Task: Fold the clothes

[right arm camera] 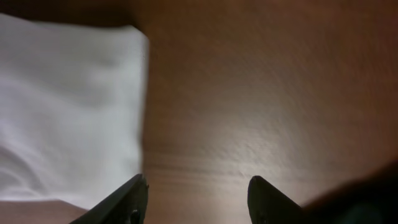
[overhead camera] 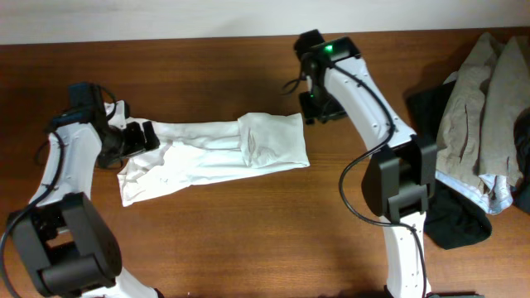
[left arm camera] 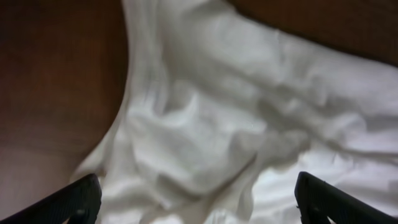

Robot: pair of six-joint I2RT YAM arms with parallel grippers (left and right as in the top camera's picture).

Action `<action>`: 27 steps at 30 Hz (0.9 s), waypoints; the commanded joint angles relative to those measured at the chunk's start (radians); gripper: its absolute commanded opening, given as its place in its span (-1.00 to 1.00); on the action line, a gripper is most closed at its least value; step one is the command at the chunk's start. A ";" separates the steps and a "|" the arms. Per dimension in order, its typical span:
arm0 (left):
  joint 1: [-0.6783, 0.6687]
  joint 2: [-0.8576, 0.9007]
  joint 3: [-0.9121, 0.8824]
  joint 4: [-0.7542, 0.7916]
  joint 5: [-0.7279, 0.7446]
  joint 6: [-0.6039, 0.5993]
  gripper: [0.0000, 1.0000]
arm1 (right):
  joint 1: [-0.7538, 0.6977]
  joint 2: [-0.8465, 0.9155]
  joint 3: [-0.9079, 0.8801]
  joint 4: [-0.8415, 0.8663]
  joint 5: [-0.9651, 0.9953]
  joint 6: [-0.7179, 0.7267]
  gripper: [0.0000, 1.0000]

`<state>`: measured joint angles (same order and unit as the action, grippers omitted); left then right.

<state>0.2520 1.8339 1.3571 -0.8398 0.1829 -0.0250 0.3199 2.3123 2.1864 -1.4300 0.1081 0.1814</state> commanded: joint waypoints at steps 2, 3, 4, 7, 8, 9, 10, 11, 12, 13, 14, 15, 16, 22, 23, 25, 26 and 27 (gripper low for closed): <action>-0.042 0.111 -0.016 0.108 -0.129 0.022 0.98 | -0.027 -0.033 0.016 -0.030 0.005 0.018 0.13; -0.043 0.138 -0.016 0.126 -0.147 0.022 0.99 | -0.027 -0.033 0.016 -0.036 0.005 0.019 0.13; -0.043 0.166 -0.016 0.143 -0.154 0.031 0.98 | -0.026 -0.033 0.016 -0.037 0.005 0.019 0.13; -0.042 0.246 -0.016 0.170 -0.134 0.054 0.98 | -0.026 -0.033 0.016 -0.037 0.005 0.019 0.13; -0.042 0.270 -0.016 0.161 -0.115 0.064 0.99 | -0.026 -0.033 0.016 -0.037 0.005 0.019 0.13; -0.043 0.283 -0.016 0.151 -0.109 0.064 0.98 | -0.026 -0.033 0.016 -0.037 0.005 0.019 0.13; -0.043 0.292 -0.016 0.142 -0.080 0.065 0.81 | -0.026 -0.033 0.016 -0.037 0.005 0.019 0.14; -0.043 0.294 -0.016 0.124 -0.046 0.084 -0.04 | -0.026 -0.033 0.016 -0.037 0.005 0.019 0.13; -0.043 0.292 -0.016 0.106 -0.038 0.083 -0.61 | -0.027 -0.033 0.016 -0.037 0.005 0.019 0.13; -0.037 0.292 -0.010 0.075 -0.053 0.084 -0.99 | -0.030 -0.033 0.016 -0.037 0.009 0.019 0.13; -0.019 0.292 0.015 0.032 -0.088 0.083 -1.00 | -0.038 -0.033 0.016 -0.037 0.010 0.019 0.13; 0.001 0.292 0.050 -0.017 -0.127 0.083 -1.00 | -0.047 -0.033 0.016 -0.037 0.010 0.019 0.13; 0.030 0.292 0.101 -0.074 -0.180 0.082 -1.00 | -0.060 -0.033 0.016 -0.038 0.010 0.018 0.12; 0.114 0.292 0.547 -0.509 -0.090 0.063 -0.99 | -0.151 -0.033 0.016 -0.060 0.009 0.010 0.12; 0.080 0.292 0.602 -0.565 -0.008 0.063 -0.99 | -0.159 -0.033 0.016 -0.065 0.009 0.010 0.12; -0.003 0.292 0.625 -0.569 0.080 0.062 -0.99 | -0.160 -0.033 0.016 -0.075 0.009 -0.009 0.12; -0.061 0.293 0.625 -0.560 0.107 0.035 -0.99 | -0.160 -0.033 0.016 -0.079 0.008 -0.013 0.12; -0.140 0.294 0.625 -0.530 0.111 0.009 -1.00 | -0.160 -0.033 0.016 -0.083 0.008 -0.020 0.11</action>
<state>0.2588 2.1319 1.9686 -1.4006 0.1780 0.0357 0.1577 2.3119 2.1864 -1.5032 0.1081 0.1791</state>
